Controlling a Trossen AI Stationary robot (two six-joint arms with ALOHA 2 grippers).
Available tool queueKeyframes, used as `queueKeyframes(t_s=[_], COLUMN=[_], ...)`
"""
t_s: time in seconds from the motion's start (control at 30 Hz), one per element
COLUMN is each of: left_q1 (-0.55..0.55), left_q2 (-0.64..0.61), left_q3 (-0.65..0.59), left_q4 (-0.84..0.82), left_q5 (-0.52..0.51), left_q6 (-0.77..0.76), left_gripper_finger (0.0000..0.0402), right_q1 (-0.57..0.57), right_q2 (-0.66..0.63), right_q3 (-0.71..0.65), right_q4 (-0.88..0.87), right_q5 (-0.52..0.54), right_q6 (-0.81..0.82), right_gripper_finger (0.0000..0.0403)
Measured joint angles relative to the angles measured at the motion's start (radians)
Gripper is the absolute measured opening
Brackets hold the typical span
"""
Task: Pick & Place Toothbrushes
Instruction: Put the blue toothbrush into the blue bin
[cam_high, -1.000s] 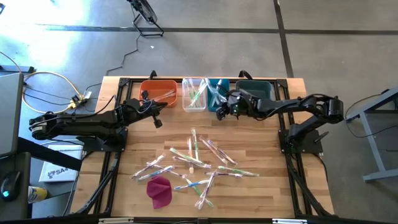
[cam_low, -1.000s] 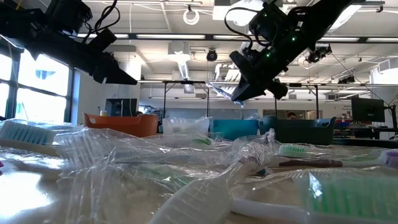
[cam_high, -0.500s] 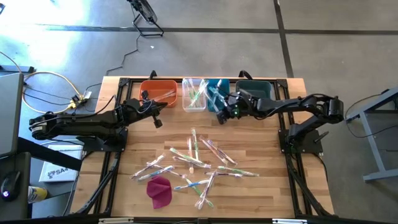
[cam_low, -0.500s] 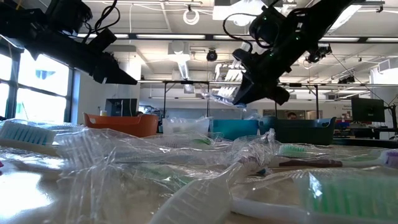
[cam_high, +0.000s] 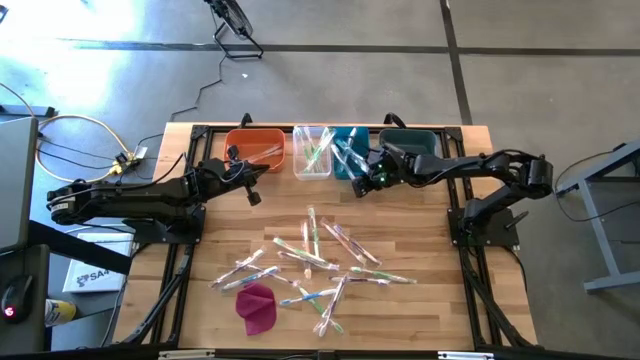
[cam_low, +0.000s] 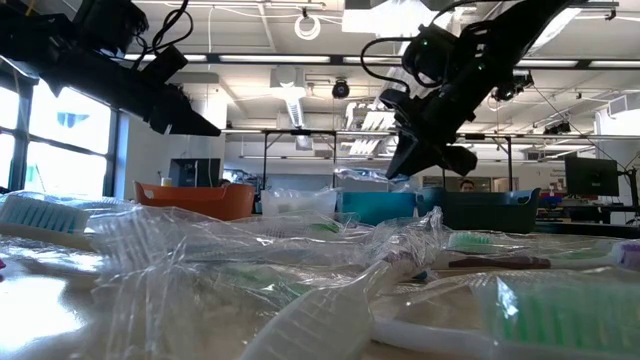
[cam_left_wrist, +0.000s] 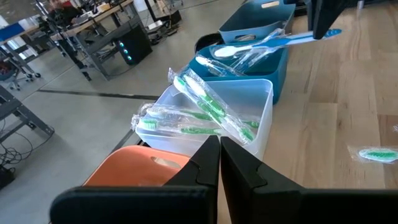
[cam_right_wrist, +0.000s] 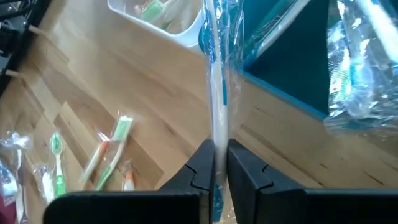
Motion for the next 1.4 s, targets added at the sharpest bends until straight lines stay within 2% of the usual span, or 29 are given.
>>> queueKeyframes(t_s=[0.4, 0.6, 0.77, 1.13, 1.4], left_q1=[0.0, 0.0, 0.0, 0.0, 0.0], left_q2=[0.0, 0.0, 0.0, 0.0, 0.0], left_q3=[0.0, 0.0, 0.0, 0.0, 0.0], left_q4=[0.0, 0.0, 0.0, 0.0, 0.0], left_q5=[0.0, 0.0, 0.0, 0.0, 0.0], left_q6=[0.0, 0.0, 0.0, 0.0, 0.0], left_gripper_finger=[0.0009, 0.0009, 0.0009, 0.0009, 0.0009], right_q1=[-0.029, -0.029, -0.029, -0.062, -0.122], right_q2=[0.0, 0.0, 0.0, 0.0, 0.0], right_q3=[0.057, 0.115, 0.121, 0.121, 0.121], right_q4=[-0.014, -0.152, -0.211, -0.257, -0.284], right_q5=[-0.04, 0.014, 0.011, -0.123, -0.153], right_q6=[-0.014, -0.039, -0.038, 0.012, 0.023], right_gripper_finger=[0.0019, 0.0019, 0.0019, 0.0019, 0.0019])
